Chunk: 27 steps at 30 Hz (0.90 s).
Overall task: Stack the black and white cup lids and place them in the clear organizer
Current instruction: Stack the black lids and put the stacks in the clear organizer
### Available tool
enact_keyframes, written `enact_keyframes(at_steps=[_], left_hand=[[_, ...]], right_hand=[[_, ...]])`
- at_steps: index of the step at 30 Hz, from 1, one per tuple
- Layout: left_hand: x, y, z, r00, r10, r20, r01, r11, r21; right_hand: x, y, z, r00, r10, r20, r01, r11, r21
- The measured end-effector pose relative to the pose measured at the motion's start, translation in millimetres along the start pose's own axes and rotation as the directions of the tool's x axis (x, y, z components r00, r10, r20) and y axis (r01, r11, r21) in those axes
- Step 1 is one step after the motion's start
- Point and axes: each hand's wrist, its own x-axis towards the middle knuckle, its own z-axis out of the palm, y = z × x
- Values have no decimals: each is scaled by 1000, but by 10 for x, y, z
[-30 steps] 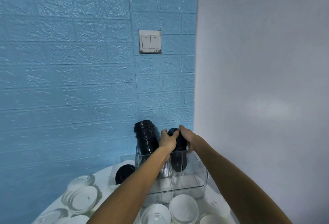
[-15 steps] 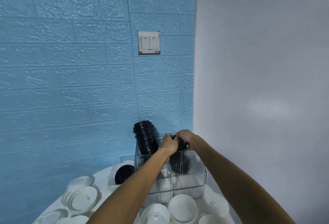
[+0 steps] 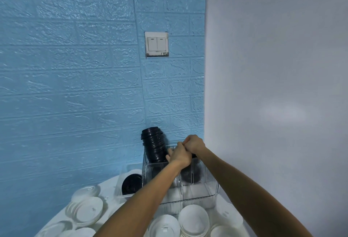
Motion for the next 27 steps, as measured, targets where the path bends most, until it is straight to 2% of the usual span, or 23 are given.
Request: enact_keyframes(at_steps=[4,8,10,16,22,25,27], left_hand=[[-26,-11,-59,999,-6,-31,7,1000,28],[-109,-50,-159,993,-3,-120,-15,989,-149],[-153,-57,-217,987,4,-158,-40,974,-225],[-224,-183,-278,990,66,-126,-100,952,-289],[-363,-244,-341,977,108,-186,-171,916,-363],[-474,-261,-450,968,116,-224,-206,875,-437],[-550,-265,-576,959,140,-248,-252,825,-506]], right_hand=[[-16,-23,-30,999,-19,31,21,996,-87],[16,-11,4,977,7,213,52,962,-266],[23,-11,42,967,8,253,83,934,-347],[5,82,112,966,7,258,117,879,-462],[-114,121,96,982,-71,178,131,927,-350],[-267,55,20,990,-84,115,108,969,-221],[-418,-97,-85,992,-125,18,126,990,-63]])
